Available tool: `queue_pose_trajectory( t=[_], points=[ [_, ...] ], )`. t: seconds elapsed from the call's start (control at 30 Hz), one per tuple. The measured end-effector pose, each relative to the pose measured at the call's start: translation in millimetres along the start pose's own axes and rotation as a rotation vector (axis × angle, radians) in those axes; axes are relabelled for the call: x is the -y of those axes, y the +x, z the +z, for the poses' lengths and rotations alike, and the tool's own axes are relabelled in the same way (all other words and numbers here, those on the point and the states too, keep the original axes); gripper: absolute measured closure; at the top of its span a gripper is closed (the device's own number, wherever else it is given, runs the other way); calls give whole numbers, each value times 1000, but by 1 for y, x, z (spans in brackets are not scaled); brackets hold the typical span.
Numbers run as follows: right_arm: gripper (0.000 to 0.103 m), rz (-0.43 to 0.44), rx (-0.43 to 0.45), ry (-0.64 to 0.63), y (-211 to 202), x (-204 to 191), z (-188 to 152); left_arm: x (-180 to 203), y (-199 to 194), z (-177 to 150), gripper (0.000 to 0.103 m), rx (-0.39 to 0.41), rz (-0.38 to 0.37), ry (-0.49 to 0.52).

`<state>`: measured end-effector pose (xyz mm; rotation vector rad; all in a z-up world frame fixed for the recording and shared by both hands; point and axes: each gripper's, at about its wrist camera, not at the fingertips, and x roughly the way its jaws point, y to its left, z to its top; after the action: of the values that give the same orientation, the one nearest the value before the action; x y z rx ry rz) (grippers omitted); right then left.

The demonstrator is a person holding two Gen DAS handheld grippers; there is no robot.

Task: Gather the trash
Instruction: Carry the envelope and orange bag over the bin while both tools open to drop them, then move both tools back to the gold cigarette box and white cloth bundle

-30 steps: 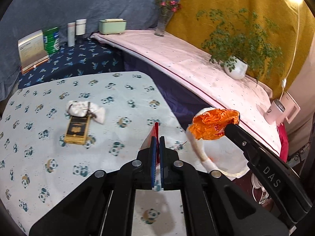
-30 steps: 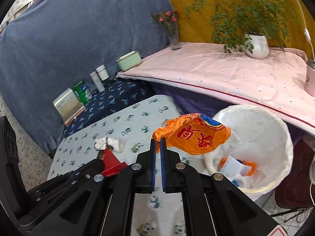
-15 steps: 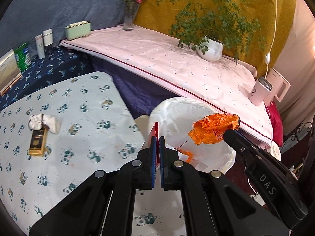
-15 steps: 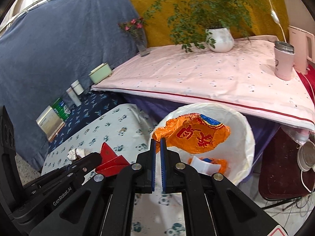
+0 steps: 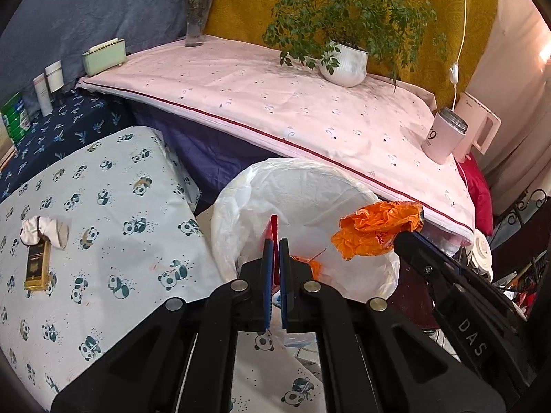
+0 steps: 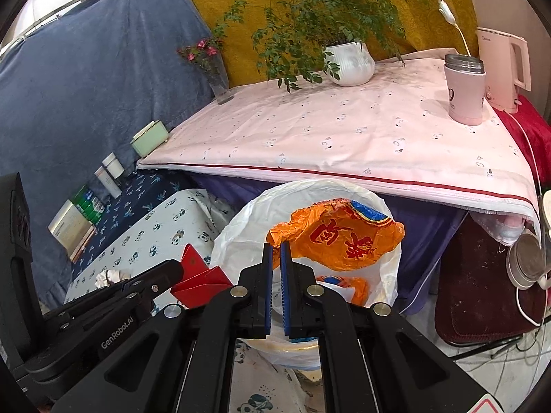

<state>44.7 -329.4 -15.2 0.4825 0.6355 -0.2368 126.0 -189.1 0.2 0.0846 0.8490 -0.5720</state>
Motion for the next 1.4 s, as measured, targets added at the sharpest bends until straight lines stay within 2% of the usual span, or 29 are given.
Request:
queue_pose_trajectory(
  t=[0.77,0.83,0.9,0.97,1.4],
  points=[
    [98,-10,-2,16,6,13,1,14,17,11,98,3,-21,10],
    [98,-9,-5,12,7,12,1,13,17,11,89,3,-12,14],
    [98,-6,-8,11,8,10,0,11,16,11,60,9,-1,2],
    [98,-4,-10,6,9,8,0,8,12,11,53,34,12,-11],
    [97,13,-27,-10,16,-6,0,-15,12,7,52,24,60,-46]
  ],
)
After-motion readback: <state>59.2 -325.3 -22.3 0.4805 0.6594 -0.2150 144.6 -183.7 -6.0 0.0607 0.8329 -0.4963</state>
